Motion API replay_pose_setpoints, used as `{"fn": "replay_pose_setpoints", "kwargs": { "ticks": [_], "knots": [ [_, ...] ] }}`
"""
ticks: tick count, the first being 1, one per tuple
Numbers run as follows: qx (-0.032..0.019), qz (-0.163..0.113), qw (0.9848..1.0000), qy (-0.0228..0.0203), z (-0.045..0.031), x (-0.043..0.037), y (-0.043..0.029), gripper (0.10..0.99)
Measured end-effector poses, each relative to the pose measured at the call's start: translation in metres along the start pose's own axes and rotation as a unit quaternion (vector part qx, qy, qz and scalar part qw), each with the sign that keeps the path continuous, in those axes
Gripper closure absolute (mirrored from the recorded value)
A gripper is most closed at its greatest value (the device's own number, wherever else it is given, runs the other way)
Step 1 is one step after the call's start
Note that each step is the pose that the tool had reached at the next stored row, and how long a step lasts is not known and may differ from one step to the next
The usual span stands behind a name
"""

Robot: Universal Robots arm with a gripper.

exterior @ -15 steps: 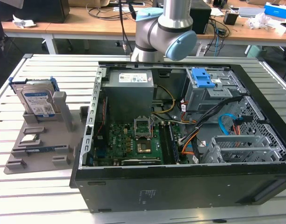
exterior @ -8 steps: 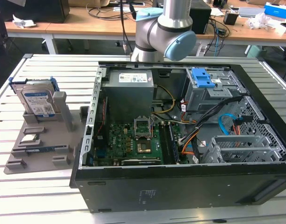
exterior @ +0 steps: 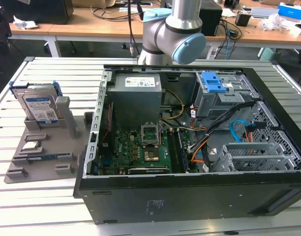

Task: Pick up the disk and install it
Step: 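Pick up the disk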

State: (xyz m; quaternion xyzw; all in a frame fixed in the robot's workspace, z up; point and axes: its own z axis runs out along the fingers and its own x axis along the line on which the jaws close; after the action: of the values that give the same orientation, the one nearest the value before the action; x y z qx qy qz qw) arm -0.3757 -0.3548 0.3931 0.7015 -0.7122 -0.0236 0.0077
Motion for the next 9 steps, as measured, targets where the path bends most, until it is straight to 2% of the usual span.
{"fn": "replay_pose_setpoints", "kwargs": {
  "ticks": [3,4,5,6,9],
  "knots": [
    [0.0,0.0,1.0,0.0,0.0015,-0.0018,-0.0005,0.545],
    [0.0,0.0,1.0,0.0001,0.0089,-0.003,-0.0013,0.545],
    [0.0,0.0,1.0,0.0005,0.0285,-0.0034,-0.0023,0.545],
    [0.0002,0.0,1.0,0.0035,0.0434,-0.0044,-0.0063,0.545],
    [0.0001,0.0,1.0,0.0064,0.0521,-0.0045,-0.0105,0.545]
  ]
}}
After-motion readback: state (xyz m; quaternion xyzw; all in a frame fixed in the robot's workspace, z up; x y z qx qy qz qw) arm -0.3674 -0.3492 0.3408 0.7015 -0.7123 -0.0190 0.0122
